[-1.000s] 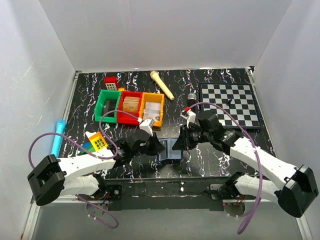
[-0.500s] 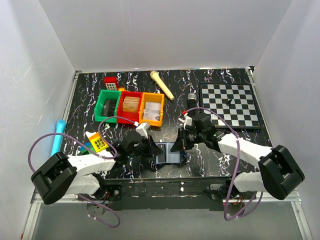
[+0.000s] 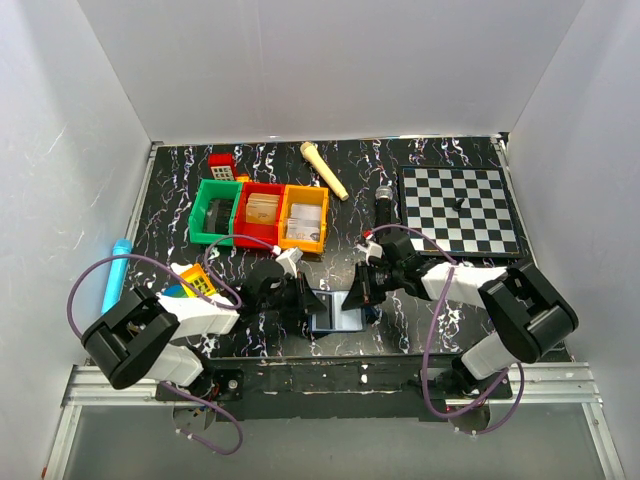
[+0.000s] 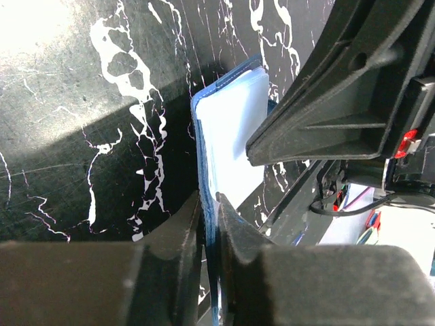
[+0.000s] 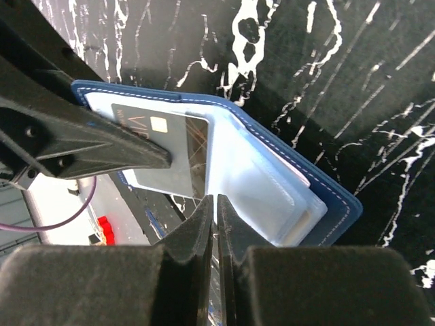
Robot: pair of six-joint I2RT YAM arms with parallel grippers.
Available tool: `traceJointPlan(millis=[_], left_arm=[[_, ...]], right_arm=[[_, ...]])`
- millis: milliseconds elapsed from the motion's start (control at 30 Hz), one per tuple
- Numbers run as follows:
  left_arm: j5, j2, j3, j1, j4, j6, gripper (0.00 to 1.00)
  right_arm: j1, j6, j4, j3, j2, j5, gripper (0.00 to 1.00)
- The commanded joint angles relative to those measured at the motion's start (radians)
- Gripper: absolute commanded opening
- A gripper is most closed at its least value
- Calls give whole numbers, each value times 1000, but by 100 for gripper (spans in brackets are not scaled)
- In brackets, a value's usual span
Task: Take the credit cards out of the card holder
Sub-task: Place the card holder at the center of the board, then remove the credit card from the card holder.
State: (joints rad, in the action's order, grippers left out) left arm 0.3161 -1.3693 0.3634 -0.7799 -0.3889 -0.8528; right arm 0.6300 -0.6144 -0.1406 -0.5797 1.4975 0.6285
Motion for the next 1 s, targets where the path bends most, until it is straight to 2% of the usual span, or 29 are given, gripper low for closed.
traceJointPlan(millis=[0, 167, 333, 633, 800, 967], left_arm=[[18, -8, 19, 5, 13, 9, 16], [-5, 2, 40, 7, 94, 23, 37], [-52, 42, 68, 7, 200, 52, 47], [-181, 191, 114, 11, 456, 130, 50], [-241, 251, 146, 13, 553, 147, 48], [-273, 423, 180, 13, 570, 138, 47]], right_arm=[[-7, -7, -45, 6, 35, -3, 11], [-6, -5, -28, 9, 55, -27, 12], [-6, 7, 4, 3, 75, -52, 12], [-9, 21, 67, -9, 92, -101, 11], [-9, 25, 99, -11, 73, -122, 11], [-7, 36, 125, -23, 63, -133, 11]])
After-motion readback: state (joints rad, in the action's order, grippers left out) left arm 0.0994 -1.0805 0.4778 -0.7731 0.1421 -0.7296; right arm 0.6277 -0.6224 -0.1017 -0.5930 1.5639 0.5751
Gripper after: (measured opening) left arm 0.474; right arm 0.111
